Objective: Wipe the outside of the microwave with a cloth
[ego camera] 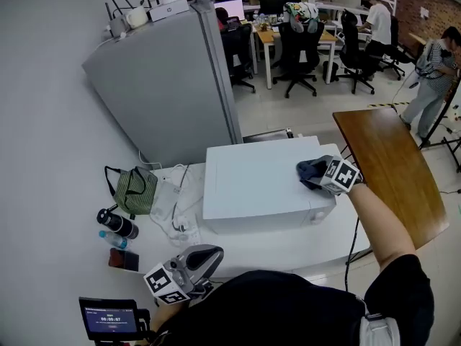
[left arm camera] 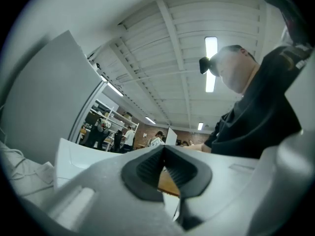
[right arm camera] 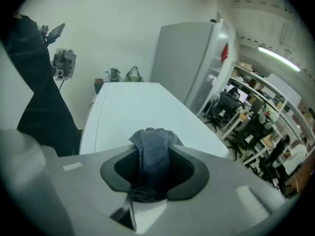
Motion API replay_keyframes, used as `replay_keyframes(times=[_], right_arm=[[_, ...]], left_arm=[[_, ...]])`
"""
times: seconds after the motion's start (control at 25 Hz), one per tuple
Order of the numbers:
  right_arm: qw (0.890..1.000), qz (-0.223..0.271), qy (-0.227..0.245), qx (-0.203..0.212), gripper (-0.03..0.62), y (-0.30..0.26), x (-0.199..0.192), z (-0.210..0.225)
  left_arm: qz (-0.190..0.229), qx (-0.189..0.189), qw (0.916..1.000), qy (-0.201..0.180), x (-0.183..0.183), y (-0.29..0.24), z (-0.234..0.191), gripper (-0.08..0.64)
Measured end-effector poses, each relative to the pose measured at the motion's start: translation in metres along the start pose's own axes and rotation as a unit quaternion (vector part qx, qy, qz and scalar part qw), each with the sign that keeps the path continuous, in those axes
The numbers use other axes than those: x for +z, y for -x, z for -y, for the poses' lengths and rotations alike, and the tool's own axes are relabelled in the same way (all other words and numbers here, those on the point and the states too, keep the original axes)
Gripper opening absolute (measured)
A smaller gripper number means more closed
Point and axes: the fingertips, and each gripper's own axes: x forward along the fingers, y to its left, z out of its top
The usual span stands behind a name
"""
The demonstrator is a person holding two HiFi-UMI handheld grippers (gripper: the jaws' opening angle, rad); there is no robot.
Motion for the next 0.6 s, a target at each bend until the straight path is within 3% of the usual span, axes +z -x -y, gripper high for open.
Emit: replay_keyframes(times=[0.12, 0.24, 0.32, 0.44, 0.52, 0.6], right_arm=[[0.999, -0.022, -0.027, -0.035, 0.129, 0.043, -0.067, 0.03], [0.998, -0.024, -0.015, -0.052, 0.13, 0.054, -0.072, 0.038], [0.998, 0.037, -0.007, -0.045, 0.129, 0.05, -0.021, 0.026], [0.991, 0.127, 0.046, 0.018, 0.129, 0.012, 0.102, -0.04], [0.983, 0.138, 0.095, 0.069, 0.13, -0.035, 0.172, -0.103], [0.98, 0.12, 0.122, 0.105, 0.13, -0.087, 0.217, -0.158]], left_arm=[[-0.007, -0.013, 0.9999, 0.007, -0.012, -0.033, 0.012, 0.005], [-0.011, -0.015, 0.9998, 0.009, -0.016, -0.043, 0.018, 0.005], [-0.01, -0.004, 0.9999, 0.008, -0.015, -0.032, 0.018, 0.005], [0.003, 0.016, 0.9999, 0.0, -0.004, 0.003, 0.014, 0.005], [0.01, 0.025, 0.9996, -0.008, 0.004, 0.032, 0.014, 0.005], [0.013, 0.032, 0.9993, -0.014, 0.01, 0.064, 0.015, 0.005]])
